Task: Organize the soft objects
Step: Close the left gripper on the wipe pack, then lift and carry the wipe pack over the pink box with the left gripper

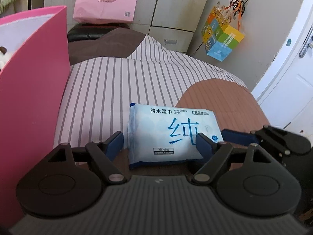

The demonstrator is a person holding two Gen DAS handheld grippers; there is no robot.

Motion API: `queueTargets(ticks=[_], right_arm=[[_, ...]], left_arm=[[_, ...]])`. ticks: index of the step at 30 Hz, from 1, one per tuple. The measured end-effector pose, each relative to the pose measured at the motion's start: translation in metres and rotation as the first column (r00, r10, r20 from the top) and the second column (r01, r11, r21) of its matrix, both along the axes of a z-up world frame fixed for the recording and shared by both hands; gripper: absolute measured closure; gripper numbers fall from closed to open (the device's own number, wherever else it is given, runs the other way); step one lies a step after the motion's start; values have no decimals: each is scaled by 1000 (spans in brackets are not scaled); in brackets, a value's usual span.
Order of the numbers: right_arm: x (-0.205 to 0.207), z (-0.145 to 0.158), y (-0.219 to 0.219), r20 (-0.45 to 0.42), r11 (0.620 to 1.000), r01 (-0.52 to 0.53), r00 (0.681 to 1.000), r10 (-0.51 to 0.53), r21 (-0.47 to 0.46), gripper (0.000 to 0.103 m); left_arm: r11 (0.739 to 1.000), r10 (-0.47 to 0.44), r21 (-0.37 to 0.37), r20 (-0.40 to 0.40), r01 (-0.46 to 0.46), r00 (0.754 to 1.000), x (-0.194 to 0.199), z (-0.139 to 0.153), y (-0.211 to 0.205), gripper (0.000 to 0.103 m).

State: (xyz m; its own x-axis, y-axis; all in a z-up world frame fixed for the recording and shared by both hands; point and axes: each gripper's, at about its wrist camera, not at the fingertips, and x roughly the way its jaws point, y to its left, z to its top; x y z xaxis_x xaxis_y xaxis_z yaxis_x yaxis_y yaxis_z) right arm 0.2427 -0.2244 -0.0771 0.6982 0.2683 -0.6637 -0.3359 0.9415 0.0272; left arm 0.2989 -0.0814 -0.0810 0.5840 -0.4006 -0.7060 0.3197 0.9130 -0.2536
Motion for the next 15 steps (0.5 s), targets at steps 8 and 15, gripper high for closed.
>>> queueTargets(ticks=[8, 15], right_arm=[[-2, -1, 0, 9, 999, -44, 999, 44, 13, 46], [-9, 1, 3, 20, 999, -47, 999, 47, -2, 36]], left_arm=[[998, -48, 47, 48, 46, 998, -11, -3, -16, 32], [994, -108, 6, 24, 108, 994, -19, 0, -21, 33]])
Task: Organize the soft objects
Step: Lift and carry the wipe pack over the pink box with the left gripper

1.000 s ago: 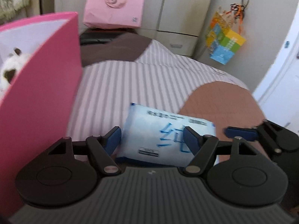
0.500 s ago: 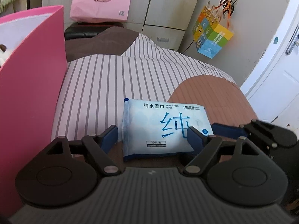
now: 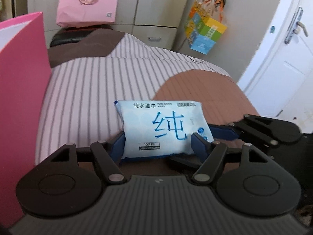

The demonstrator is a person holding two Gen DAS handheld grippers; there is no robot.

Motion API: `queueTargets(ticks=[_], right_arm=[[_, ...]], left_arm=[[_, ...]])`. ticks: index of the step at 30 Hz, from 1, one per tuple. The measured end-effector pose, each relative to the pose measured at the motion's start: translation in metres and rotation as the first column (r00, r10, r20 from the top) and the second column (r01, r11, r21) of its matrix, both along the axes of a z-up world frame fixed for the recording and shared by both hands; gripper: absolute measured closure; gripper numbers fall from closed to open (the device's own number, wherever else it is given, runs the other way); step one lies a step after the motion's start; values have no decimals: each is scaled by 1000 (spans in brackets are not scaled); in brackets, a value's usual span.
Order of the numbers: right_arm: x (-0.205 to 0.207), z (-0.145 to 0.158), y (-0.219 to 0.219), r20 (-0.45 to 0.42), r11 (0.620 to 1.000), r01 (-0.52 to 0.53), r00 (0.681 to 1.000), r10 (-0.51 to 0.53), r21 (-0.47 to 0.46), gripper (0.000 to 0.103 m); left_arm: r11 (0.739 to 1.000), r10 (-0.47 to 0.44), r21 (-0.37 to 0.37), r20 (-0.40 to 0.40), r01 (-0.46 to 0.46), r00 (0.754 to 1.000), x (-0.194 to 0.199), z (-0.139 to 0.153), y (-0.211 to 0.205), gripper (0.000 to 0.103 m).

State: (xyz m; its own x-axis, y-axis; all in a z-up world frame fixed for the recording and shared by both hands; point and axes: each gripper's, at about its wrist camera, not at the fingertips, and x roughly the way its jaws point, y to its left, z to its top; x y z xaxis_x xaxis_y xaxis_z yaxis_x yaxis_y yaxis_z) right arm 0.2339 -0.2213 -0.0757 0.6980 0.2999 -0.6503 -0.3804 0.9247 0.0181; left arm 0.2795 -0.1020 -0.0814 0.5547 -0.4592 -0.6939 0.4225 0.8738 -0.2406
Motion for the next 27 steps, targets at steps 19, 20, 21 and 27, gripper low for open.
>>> queueTargets(ticks=[19, 20, 21, 27], right_arm=[[-55, 6, 9, 32, 996, 76, 996, -78, 47, 20], [-60, 7, 10, 37, 996, 78, 996, -80, 44, 20], [-64, 8, 12, 40, 996, 78, 996, -80, 38, 20], [-94, 20, 21, 55, 997, 72, 996, -72, -4, 19]], left_arm=[[1000, 13, 9, 7, -13, 1000, -69, 5, 1, 35], [1000, 9, 12, 11, -10, 1000, -75, 6, 2, 35], [1000, 4, 14, 17, -5, 1000, -79, 8, 3, 35], [1000, -3, -9, 37, 3, 999, -112, 17, 10, 35]])
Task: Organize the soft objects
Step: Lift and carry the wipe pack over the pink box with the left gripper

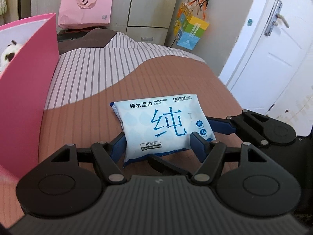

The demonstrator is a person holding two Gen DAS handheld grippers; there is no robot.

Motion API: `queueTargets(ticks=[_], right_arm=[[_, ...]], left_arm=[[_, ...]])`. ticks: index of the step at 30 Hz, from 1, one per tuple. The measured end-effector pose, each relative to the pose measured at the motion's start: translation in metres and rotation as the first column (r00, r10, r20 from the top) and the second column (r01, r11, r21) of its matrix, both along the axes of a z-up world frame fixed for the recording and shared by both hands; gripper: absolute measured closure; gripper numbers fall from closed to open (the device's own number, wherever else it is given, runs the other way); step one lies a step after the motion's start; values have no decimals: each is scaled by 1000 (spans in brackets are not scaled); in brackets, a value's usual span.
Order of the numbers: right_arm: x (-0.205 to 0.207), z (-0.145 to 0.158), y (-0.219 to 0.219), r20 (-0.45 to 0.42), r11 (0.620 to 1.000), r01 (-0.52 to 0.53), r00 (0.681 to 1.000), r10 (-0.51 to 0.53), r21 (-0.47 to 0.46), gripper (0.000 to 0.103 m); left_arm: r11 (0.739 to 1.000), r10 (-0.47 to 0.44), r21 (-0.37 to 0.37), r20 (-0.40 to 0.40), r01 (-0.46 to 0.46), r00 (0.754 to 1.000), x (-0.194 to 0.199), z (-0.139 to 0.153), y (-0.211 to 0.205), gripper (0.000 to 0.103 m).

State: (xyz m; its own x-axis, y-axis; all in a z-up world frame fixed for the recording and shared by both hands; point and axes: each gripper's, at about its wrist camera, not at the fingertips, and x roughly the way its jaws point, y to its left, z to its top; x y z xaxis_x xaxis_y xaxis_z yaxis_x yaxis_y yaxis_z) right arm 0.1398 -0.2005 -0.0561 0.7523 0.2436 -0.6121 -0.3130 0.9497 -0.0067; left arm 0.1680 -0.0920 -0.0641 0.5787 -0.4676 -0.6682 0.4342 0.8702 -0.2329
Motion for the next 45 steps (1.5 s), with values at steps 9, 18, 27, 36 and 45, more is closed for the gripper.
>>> queueTargets(ticks=[9, 18, 27, 36, 45], right_arm=[[-46, 15, 14, 40, 999, -8, 999, 9, -42, 18], [-86, 17, 36, 32, 997, -6, 999, 9, -77, 18], [-126, 39, 73, 104, 989, -62, 992, 77, -135, 18], [-123, 70, 117, 199, 977, -192, 958, 208, -96, 18], [-84, 93, 152, 266, 963, -260, 925, 271, -76, 18]], left_arm=[[1000, -4, -9, 63, 4, 998, -47, 11, 15, 35], [1000, 3, -18, 67, -2, 998, -87, 7, 37, 36], [1000, 28, 10, 133, -29, 991, -130, 34, 74, 36], [988, 147, 7, 232, -152, 962, -137, 73, 131, 36], [973, 213, 9, 333, -229, 919, -106, 100, 163, 36]])
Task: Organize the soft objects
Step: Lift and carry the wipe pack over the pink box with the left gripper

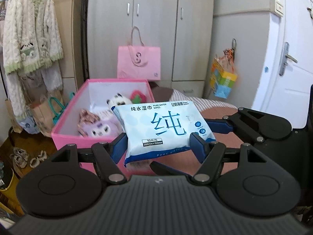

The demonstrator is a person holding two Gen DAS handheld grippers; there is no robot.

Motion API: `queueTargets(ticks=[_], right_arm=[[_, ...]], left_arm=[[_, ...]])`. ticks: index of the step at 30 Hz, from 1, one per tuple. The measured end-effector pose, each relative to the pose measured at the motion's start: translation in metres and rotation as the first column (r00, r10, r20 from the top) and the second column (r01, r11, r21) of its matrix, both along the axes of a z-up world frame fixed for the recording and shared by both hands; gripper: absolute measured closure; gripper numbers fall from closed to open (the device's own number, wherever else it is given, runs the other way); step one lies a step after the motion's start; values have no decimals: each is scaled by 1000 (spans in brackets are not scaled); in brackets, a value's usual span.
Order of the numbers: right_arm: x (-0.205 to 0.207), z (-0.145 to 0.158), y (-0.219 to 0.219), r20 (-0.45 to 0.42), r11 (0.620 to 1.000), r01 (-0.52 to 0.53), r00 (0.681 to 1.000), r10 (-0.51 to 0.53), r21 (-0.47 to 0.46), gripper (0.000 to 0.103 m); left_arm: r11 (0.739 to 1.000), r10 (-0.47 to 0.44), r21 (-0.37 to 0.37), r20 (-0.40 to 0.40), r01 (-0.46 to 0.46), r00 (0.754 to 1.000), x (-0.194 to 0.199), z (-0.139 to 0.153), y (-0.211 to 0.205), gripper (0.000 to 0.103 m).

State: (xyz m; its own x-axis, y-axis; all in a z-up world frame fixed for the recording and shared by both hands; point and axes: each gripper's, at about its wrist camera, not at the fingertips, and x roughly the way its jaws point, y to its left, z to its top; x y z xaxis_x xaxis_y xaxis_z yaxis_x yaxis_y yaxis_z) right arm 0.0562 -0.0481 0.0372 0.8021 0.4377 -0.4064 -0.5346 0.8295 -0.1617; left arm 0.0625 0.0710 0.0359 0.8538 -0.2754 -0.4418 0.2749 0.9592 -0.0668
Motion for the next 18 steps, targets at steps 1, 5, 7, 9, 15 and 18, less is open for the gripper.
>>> queueTargets(ticks=[1, 5, 7, 9, 15, 18], right_arm=[[7, 1, 3, -2, 1000, -3, 1000, 3, 7, 18], [30, 1, 11, -2, 1000, -3, 1000, 3, 26, 18], [38, -2, 16, 5, 1000, 2, 1000, -2, 15, 18], [51, -3, 19, 2, 1000, 5, 1000, -5, 12, 18], [98, -3, 23, -19, 1000, 1, 1000, -1, 26, 17], [126, 1, 22, -48, 998, -22, 999, 24, 58, 17]], left_arm=[[1000, 4, -5, 8, -4, 1000, 4, 1, 3, 36], [999, 24, -49, 13, -24, 1000, 26, -5, 16, 36], [998, 17, -61, 12, -17, 1000, 40, -7, 22, 36], [998, 0, -70, 14, 1, 1000, 54, -8, 28, 36], [995, -13, -96, 3, 13, 1000, 103, -9, 39, 36], [993, -15, -121, -10, 13, 1000, 126, -5, 49, 36]])
